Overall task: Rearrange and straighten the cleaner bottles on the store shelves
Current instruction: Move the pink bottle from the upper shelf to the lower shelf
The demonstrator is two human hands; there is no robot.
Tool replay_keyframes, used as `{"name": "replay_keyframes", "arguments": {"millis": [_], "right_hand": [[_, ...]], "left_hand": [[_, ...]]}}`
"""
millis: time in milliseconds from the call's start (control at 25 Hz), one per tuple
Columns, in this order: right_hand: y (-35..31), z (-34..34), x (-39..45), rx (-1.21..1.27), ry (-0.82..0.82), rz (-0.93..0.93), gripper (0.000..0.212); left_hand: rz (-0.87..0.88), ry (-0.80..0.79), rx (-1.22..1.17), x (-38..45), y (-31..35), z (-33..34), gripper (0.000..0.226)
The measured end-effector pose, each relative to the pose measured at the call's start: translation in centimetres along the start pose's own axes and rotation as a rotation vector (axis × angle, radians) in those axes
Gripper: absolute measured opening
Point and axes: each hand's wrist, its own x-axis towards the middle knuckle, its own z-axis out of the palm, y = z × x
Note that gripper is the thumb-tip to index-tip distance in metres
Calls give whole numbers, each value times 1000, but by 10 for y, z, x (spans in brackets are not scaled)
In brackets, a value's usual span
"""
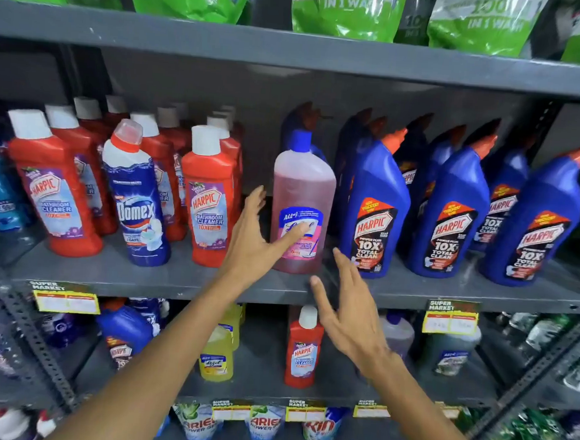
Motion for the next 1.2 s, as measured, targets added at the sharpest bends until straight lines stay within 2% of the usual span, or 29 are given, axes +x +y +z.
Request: {"name": "replay_keyframes", "arguments": {"millis": [240,440,560,680,760,880,960,1040,1200], "right_hand": [[22,25,9,-316,85,-106,60],[25,34,7,-392,108,-136,60],[28,32,12,-387,82,-193,60],[30,31,19,-374,6,-234,62],[30,29,25,-368,-67,-243,64],[28,27,33,-379,-116,-253,66],[29,27,34,-399,-119,-260,66],[30,28,33,-421,-113,-264,65],[31,29,31,-432,-114,-265,66]], "left_hand": [[-220,-88,-267,46,2,10,59],[-132,32,-287,21,25,0,67],[-80,127,-318,-19,43,-21,67],[-114,149,-343,-78,39,-47,66],[-178,108,-317,-120,20,-51,71],[-350,39,-258,-166,-30,-37,92],[-412,28,-185,-182,-71,-19,84],[-452,57,-152,-188,-108,2,78],[-565,172,-214,-179,-162,41,85]]}}
